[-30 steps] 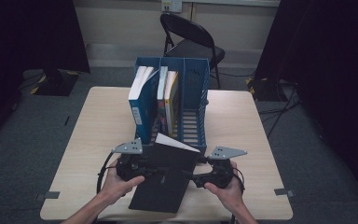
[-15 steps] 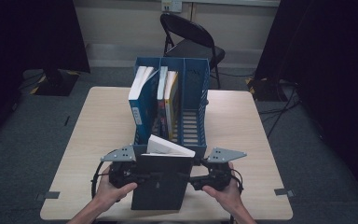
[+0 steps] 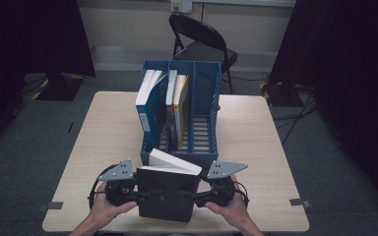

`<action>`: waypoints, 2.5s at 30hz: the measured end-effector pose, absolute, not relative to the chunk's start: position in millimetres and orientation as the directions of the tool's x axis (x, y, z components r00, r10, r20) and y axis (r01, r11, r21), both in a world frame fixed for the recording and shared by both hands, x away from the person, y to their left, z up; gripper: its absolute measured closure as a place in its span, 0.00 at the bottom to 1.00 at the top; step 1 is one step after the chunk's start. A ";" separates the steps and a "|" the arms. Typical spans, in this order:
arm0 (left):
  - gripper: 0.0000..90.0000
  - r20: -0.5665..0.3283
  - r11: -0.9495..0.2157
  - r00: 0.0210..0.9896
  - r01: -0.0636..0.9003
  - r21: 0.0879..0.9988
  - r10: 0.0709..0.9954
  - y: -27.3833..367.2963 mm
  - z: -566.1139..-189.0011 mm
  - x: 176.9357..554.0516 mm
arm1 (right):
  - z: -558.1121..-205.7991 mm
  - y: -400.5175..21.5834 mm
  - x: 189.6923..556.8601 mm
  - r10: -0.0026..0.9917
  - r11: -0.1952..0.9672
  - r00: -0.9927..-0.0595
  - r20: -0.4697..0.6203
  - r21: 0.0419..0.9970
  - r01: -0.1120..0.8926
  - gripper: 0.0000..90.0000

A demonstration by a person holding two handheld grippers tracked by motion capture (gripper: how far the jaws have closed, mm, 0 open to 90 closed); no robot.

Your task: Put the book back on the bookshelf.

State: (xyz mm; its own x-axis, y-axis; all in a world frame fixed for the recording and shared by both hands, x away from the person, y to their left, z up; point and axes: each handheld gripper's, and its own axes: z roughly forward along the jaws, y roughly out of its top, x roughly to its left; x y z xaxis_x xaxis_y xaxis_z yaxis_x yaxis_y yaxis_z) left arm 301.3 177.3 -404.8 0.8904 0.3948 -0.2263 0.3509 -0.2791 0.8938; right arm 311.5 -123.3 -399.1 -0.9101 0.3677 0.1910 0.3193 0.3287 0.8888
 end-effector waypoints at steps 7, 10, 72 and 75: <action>0.56 -0.224 -0.263 0.862 0.370 0.891 0.455 191.0 -408.1 300.5 | -402.1 -108.0 310.9 0.358 0.357 -0.916 0.178 0.881 0.311 0.50; 0.57 -0.224 -0.249 0.857 0.369 0.895 0.464 190.5 -409.9 302.2 | -401.0 -107.3 312.7 0.367 0.361 -0.913 0.180 0.877 0.318 0.52; 0.22 -0.173 -0.286 0.729 0.459 0.841 0.663 199.9 -429.8 324.1 | -389.0 -104.7 322.0 0.452 0.378 -0.888 0.083 0.884 0.275 0.58; 0.20 -0.194 -0.264 0.713 0.477 0.838 0.674 206.6 -429.8 323.9 | -388.2 -106.5 322.4 0.455 0.384 -0.887 0.077 0.882 0.273 0.58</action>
State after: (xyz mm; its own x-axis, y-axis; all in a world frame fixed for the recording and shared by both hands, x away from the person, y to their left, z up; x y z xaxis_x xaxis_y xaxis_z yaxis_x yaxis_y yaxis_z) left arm 323.9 206.6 -429.8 0.7132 0.6736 -0.1939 0.4772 -0.2640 0.8382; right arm 322.4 -106.5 -388.2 -0.8874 0.4545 0.0769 0.2731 0.3839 0.8821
